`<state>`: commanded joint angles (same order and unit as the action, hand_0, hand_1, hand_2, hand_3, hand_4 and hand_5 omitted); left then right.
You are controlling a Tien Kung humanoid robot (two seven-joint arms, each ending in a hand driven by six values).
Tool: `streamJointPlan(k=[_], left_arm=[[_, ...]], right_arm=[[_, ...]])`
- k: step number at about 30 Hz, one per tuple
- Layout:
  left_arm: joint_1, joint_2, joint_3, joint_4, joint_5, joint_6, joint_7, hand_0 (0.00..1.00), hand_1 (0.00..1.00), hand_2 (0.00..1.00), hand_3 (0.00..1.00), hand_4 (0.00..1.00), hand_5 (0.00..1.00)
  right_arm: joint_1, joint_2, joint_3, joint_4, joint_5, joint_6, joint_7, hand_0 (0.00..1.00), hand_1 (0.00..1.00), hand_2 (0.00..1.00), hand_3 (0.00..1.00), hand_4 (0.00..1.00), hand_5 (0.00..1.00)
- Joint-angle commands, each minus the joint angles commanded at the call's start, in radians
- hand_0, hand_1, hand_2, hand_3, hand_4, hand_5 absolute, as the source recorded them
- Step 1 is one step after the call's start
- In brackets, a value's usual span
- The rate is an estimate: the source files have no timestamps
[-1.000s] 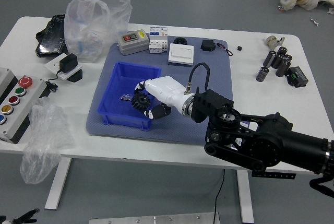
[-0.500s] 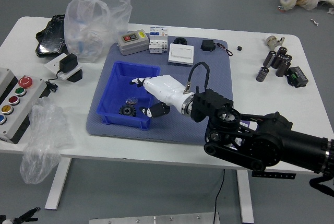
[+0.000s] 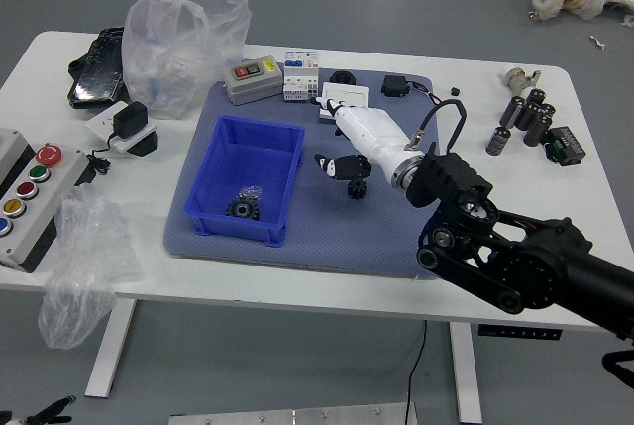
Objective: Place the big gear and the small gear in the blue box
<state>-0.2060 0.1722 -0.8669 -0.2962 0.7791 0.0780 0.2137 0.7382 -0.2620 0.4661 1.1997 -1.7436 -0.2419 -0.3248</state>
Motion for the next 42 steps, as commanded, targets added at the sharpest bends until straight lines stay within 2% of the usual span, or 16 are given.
streamJointPlan(k=[3, 8, 9, 14, 15, 20, 21, 26, 27, 32, 33, 42], left_arm=[[0.000, 0.000, -0.001, 0.000, 0.000, 0.000, 0.001, 0.655, 0.477, 0.515, 0.724, 0.737, 0.669], [0.001, 0.000, -0.001, 0.000, 0.000, 0.000, 0.001, 0.655, 0.477, 0.515, 0.724, 0.737, 0.669], [0.000, 0.000, -0.001, 0.000, 0.000, 0.000, 0.001, 0.655, 0.477, 0.515, 0.724, 0.739, 0.674], [-0.001, 0.000, -0.001, 0.000, 0.001, 0.000, 0.001, 0.655, 0.477, 0.515, 0.724, 0.739, 0.674], [-0.001, 0.000, -0.001, 0.000, 0.002, 0.000, 0.001, 0.655, 0.477, 0.515, 0.724, 0.739, 0.677], [-0.001, 0.000, -0.001, 0.000, 0.002, 0.000, 0.000, 0.655, 0.477, 0.515, 0.724, 0.739, 0.677], [-0.001, 0.000, -0.001, 0.000, 0.002, -0.001, 0.000, 0.655, 0.477, 0.515, 0.724, 0.738, 0.678], [-0.002, -0.001, -0.001, 0.001, 0.003, -0.001, -0.001, 0.655, 0.477, 0.515, 0.724, 0.738, 0.678], [-0.002, -0.001, -0.001, 0.000, 0.004, -0.001, -0.001, 0.654, 0.477, 0.515, 0.724, 0.738, 0.678], [-0.003, 0.000, -0.001, 0.001, 0.004, -0.001, -0.002, 0.654, 0.477, 0.515, 0.724, 0.738, 0.678], [-0.003, 0.000, 0.000, 0.001, 0.003, -0.001, -0.002, 0.655, 0.477, 0.515, 0.724, 0.739, 0.679], [-0.002, 0.000, 0.001, 0.001, 0.001, 0.000, -0.003, 0.655, 0.477, 0.515, 0.724, 0.738, 0.680]], right_arm=[[-0.018, -0.011, -0.011, -0.025, 0.020, 0.009, -0.002, 0.387, 0.583, 0.848, 0.916, 0.674, 0.199], [-0.035, -0.007, -0.021, -0.072, 0.026, 0.024, 0.005, 0.387, 0.583, 0.848, 0.916, 0.674, 0.199], [-0.036, -0.006, -0.025, -0.080, 0.030, 0.026, 0.006, 0.378, 0.559, 0.788, 0.894, 0.691, 0.202], [-0.038, 0.000, -0.048, -0.110, 0.054, 0.032, 0.010, 0.378, 0.559, 0.788, 0.894, 0.691, 0.202], [-0.038, 0.001, -0.052, -0.113, 0.058, 0.033, 0.010, 0.377, 0.522, 0.684, 0.825, 0.692, 0.228], [-0.035, 0.009, -0.076, -0.125, 0.074, 0.033, 0.007, 0.377, 0.522, 0.684, 0.825, 0.692, 0.228], [-0.035, 0.010, -0.080, -0.127, 0.075, 0.032, 0.007, 0.353, 0.480, 0.541, 0.679, 0.629, 0.182], [-0.033, 0.014, -0.091, -0.134, 0.077, 0.015, 0.004, 0.353, 0.480, 0.541, 0.679, 0.629, 0.182], [-0.033, 0.015, -0.093, -0.136, 0.077, 0.011, 0.003, 0.340, 0.455, 0.466, 0.610, 0.606, 0.135], [-0.033, 0.017, -0.098, -0.142, 0.078, -0.011, 0.007, 0.340, 0.455, 0.466, 0.610, 0.606, 0.135], [-0.033, 0.018, -0.098, -0.143, 0.079, -0.015, 0.009, 0.326, 0.440, 0.427, 0.502, 0.622, 0.176], [-0.027, 0.007, -0.074, -0.118, 0.065, -0.035, 0.016, 0.323, 0.438, 0.418, 0.482, 0.638, 0.191]])
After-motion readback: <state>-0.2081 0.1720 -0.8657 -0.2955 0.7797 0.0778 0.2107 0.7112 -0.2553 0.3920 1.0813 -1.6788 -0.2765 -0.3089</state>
